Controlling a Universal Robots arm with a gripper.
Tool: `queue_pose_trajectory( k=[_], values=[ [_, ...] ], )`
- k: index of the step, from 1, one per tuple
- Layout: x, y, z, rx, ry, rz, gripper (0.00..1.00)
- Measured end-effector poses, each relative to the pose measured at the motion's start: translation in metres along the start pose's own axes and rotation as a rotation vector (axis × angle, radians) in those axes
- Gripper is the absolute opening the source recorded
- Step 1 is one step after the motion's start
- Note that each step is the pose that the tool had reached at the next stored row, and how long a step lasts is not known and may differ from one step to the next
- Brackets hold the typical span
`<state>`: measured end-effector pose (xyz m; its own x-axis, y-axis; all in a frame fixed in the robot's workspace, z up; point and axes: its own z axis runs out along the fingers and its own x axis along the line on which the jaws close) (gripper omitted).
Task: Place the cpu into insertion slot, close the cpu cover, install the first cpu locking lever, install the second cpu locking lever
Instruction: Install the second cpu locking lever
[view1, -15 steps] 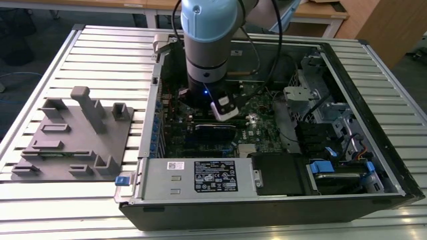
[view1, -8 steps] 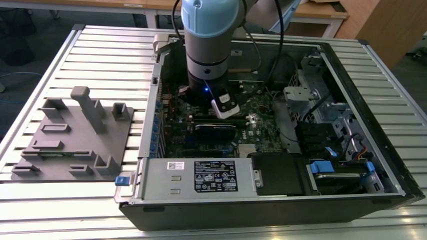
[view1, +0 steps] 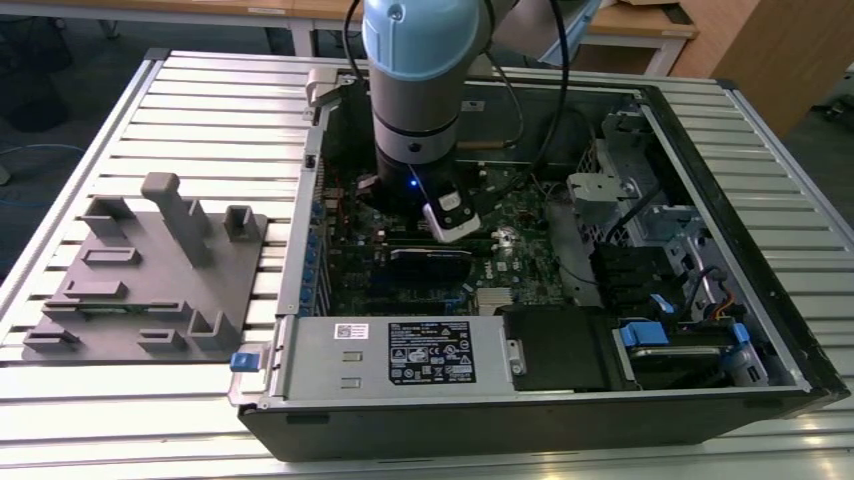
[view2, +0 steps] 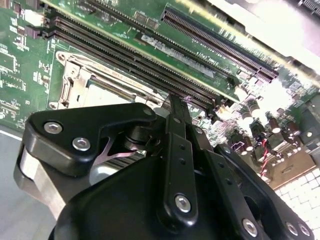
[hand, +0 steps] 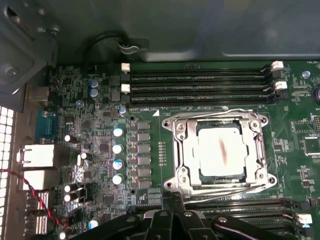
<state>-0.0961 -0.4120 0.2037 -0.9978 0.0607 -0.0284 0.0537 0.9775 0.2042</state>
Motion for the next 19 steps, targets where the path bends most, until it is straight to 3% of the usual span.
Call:
queue_pose_trajectory(
  k=[1, 3, 6, 8, 12, 19],
  values=[
    [0.0, -0.0005, -0.0001, -0.0028, 0.0002, 0.0, 0.1],
    [0.0, -0.0005, -0.0002, -0.0168, 0.0009, 0.001, 0.1],
    [0.0, -0.0005, -0.0001, -0.0556, 0.003, 0.002, 0.1],
    [0.0, -0.0006, -0.0001, -0.0675, 0.0036, 0.003, 0.1],
    [-0.0001, -0.0012, 0.0001, -0.0747, 0.004, 0.003, 0.1],
    [-0.0004, -0.0075, -0.0012, -0.076, 0.004, 0.003, 0.1]
  ],
)
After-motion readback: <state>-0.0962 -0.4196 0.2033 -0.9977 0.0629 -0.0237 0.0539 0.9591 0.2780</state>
